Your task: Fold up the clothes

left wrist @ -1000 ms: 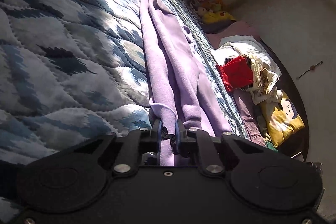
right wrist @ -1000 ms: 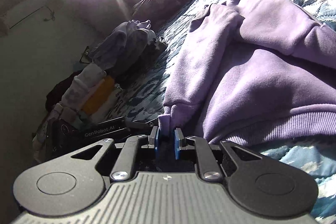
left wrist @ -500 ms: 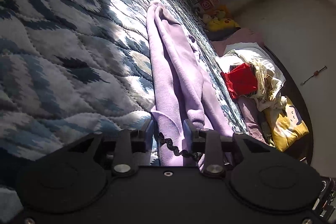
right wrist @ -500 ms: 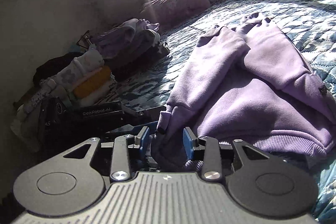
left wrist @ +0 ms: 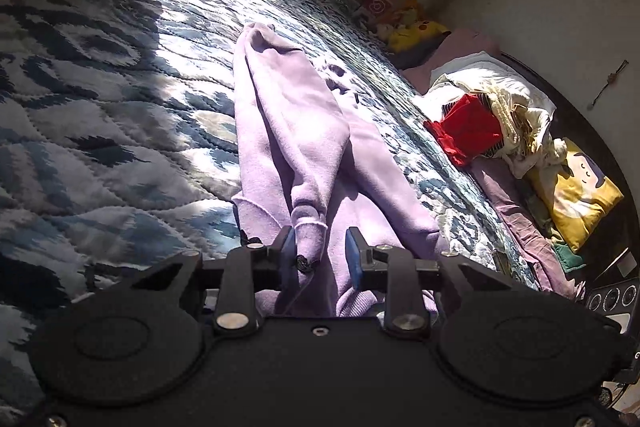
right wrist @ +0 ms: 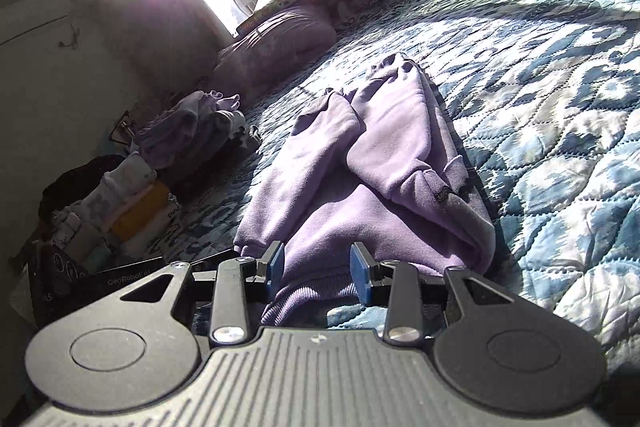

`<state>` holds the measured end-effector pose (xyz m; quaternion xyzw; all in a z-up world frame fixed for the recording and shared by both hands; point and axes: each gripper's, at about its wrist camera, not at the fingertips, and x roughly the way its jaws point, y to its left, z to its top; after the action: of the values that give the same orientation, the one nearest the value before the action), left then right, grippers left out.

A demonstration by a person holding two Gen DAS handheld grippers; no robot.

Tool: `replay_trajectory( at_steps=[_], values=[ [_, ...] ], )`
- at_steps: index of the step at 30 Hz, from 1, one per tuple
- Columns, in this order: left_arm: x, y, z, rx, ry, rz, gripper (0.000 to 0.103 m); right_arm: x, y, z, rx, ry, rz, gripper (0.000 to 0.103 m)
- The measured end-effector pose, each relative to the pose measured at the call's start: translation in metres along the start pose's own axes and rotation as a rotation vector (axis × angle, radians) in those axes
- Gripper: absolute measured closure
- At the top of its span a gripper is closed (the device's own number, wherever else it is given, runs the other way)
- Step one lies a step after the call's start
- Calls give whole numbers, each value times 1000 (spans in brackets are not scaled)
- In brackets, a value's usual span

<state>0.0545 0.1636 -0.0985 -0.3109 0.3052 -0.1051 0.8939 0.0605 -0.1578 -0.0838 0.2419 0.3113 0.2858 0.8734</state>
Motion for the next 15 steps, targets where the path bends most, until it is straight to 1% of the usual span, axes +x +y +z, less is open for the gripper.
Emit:
replay_trajectory(
  at_steps=[1,2,4,5,6,9,11,12,14,15],
  values=[
    [3,6,-1,-49,-6,6,93,-4,-4,1,6,-7,-4,65],
    [3,17,-3,-124,-21,3,94,-9,-8,1,12,-15,-10,65],
    [-1,33,-8,-241,-54,-2,94,-18,-18,2,26,-31,-22,65],
    [-2,39,-11,-292,-64,-10,94,-22,-23,2,34,-39,-31,65],
    [-2,42,-14,-322,-68,-8,94,-23,-26,2,39,-43,-37,64],
    [0,38,-16,-313,-64,31,92,-23,-35,2,35,-59,-75,64],
    [-1,39,-17,-343,-66,36,90,-24,-35,4,13,-75,-95,65],
    [-2,39,-16,-338,-66,35,90,-25,-34,5,-7,-86,-94,66],
    [-5,36,-13,-319,-56,31,89,-27,-28,9,-72,-107,-104,79],
    [-9,33,-10,-313,-50,20,89,-27,-27,12,-92,-112,-110,79]
  ],
)
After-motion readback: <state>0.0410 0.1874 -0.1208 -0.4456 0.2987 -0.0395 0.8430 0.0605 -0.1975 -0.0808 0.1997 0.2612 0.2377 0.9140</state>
